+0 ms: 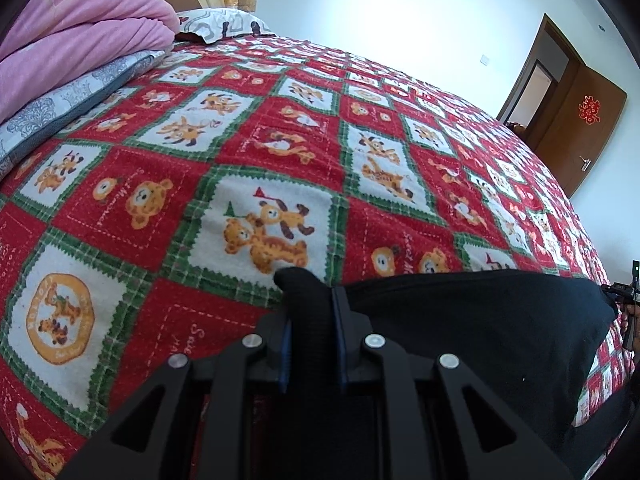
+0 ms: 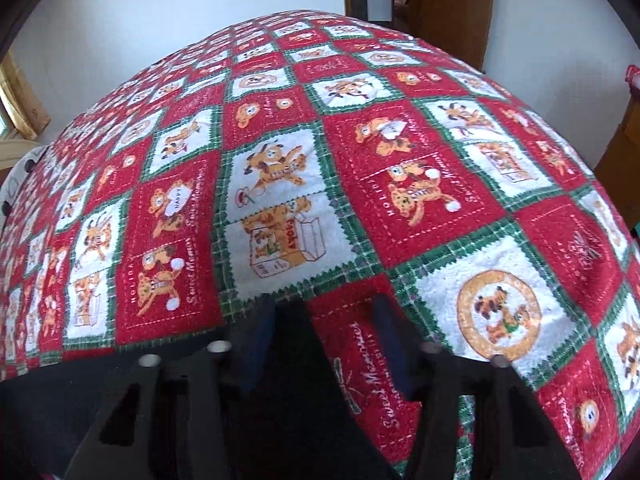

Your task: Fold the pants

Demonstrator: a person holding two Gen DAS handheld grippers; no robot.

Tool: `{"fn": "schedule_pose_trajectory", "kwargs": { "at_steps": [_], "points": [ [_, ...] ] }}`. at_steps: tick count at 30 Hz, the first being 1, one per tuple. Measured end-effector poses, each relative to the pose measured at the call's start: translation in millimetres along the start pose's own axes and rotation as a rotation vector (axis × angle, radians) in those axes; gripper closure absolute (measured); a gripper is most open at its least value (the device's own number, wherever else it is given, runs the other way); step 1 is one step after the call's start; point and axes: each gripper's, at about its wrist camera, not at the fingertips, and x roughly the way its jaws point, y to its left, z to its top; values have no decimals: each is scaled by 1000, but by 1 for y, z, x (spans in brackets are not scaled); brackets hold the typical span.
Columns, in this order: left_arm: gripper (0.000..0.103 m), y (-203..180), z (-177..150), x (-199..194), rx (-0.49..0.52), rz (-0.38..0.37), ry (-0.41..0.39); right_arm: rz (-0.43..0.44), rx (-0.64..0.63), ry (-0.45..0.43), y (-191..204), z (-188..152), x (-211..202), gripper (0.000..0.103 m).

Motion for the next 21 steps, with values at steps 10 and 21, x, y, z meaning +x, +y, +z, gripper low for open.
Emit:
{"fn": "schedule_pose_trajectory", "kwargs": {
  "at_steps": [10, 21],
  "points": [
    [89, -8, 4, -13, 40, -17, -39, 72, -22, -37, 9, -14, -22, 99],
    [90, 1, 4, -63, -28, -175, -163, 120, -112, -325, 12, -41, -136, 99]
  ]
}}
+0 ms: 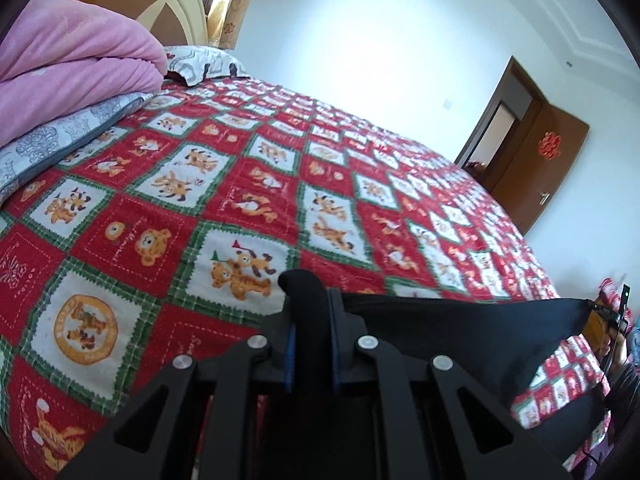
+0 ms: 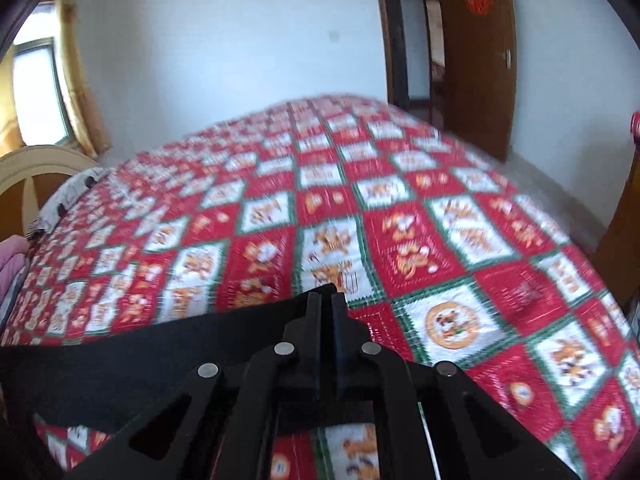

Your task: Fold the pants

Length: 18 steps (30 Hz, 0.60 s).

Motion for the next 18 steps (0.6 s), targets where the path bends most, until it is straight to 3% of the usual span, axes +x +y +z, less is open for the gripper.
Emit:
{"fn": "schedule_pose_trajectory", "kwargs": {
  "at_steps": [11, 18],
  "points": [
    [90, 6, -25, -55, -30, -152, -99, 63, 60, -185, -38, -57, -131, 99],
    [90, 17, -65, -75, -25, -213, -113, 61, 112, -184, -71, -120, -172, 99]
  ]
}}
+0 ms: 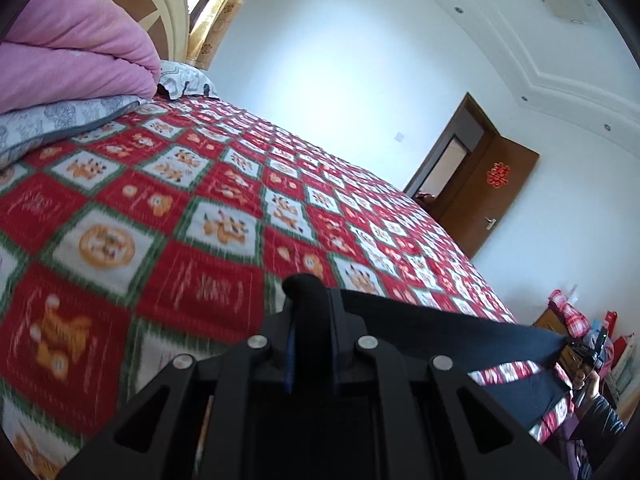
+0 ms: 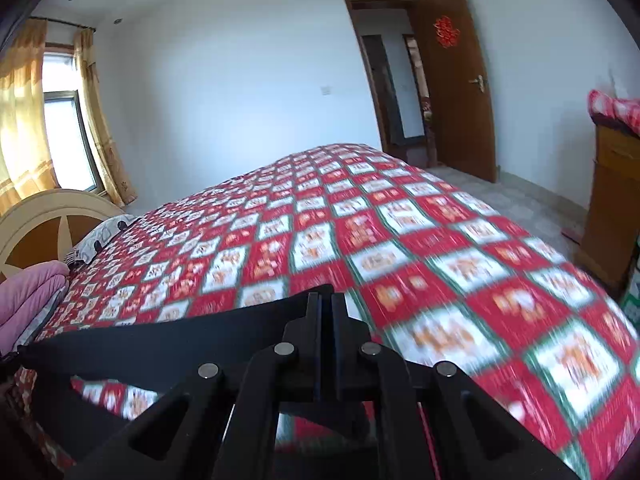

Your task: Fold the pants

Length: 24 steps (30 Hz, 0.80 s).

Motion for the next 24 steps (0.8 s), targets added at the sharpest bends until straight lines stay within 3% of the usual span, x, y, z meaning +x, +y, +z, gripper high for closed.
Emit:
{"fn": "schedule_pose_trajectory", "kwargs": {
  "at_steps": [6, 10, 14, 15, 18, 21, 24],
  "points": [
    [90, 5, -29, -16, 5, -12, 23, -54, 110, 18, -37, -42, -25, 103],
    [88, 4, -43, -22, 50, 18, 48, -68, 178, 53, -59, -59, -31, 103],
    [68, 4, -52, -39, 107, 65, 55, -67, 206, 28, -58, -64, -50, 103],
    [66, 6, -54, -41, 114, 73, 58, -61, 210, 18, -55, -64, -56, 103],
    [40, 10, -58, -52, 153, 128, 69, -44, 184, -14, -33, -62, -70, 102],
    [34, 17, -63, -63, 180, 197, 82, 12, 116, -3, 9, -59, -74, 102],
    [34, 27, -65, -76, 178, 268, 69, 89, 22, 61, 61, -64, -65, 101]
  ]
}}
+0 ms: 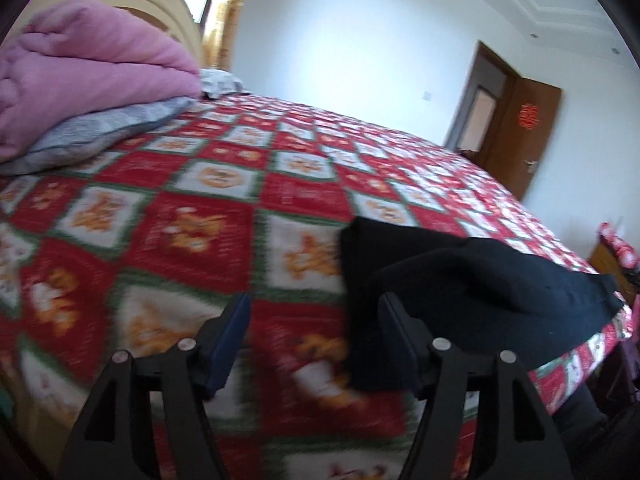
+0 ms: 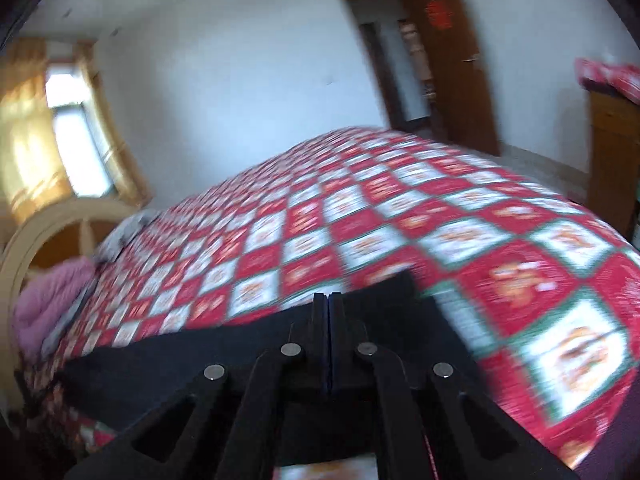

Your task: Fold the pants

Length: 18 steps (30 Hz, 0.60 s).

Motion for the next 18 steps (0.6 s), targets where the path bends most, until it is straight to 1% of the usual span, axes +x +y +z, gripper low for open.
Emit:
{"fn": "schedule_pose_trajectory", "kwargs": {
  "at_steps": [1, 2, 3, 4, 5, 6, 7, 9, 10, 11, 12, 13, 15, 16, 17, 18],
  "points": [
    [34, 5, -2, -3, -8, 38, 7, 18, -20, 15, 13, -3, 4, 101],
    [34, 9, -2, -5, -26, 49, 14, 57, -51, 44, 36, -9, 12, 100],
    [34, 13, -4, -6, -53, 40, 21, 79, -67, 60, 48, -13, 15, 94],
    [34, 16, -5, -11, -100, -9, 22, 117, -91, 88, 67, -20, 22, 69],
    [34, 15, -5, -14, -132, -53, 14, 151, -109, 111, 84, -27, 28, 51],
    [34, 13, -5, -15, -151, -82, 14, 184, -120, 130, 97, -34, 32, 29],
    [34, 9, -5, -15, -176, -124, 25, 233, -134, 152, 118, -43, 38, 29],
    [34, -4, -4, -14, -211, -198, 40, 268, -153, 182, 143, -57, 45, 29],
    [34, -11, -4, -13, -207, -217, 42, 280, -167, 216, 161, -68, 52, 29],
    [34, -23, -3, -11, -164, -203, 46, 276, -183, 231, 170, -73, 55, 29],
    [34, -33, -2, -10, -115, -179, 49, 252, -222, 233, 183, -81, 56, 29],
    [34, -47, -3, -8, -38, -151, 51, 217, -283, 226, 196, -89, 58, 29],
    [34, -63, -5, -4, 47, -122, 66, 181, -416, 238, 219, -105, 60, 29],
    [34, -68, -6, -1, 74, -116, 73, 180, -443, 242, 224, -108, 59, 29],
    [34, -70, -7, 0, 96, -100, 77, 181, -497, 237, 233, -115, 58, 29],
    [35, -73, -8, 3, 122, -75, 82, 178, -524, 230, 233, -115, 57, 29]
  ]
}}
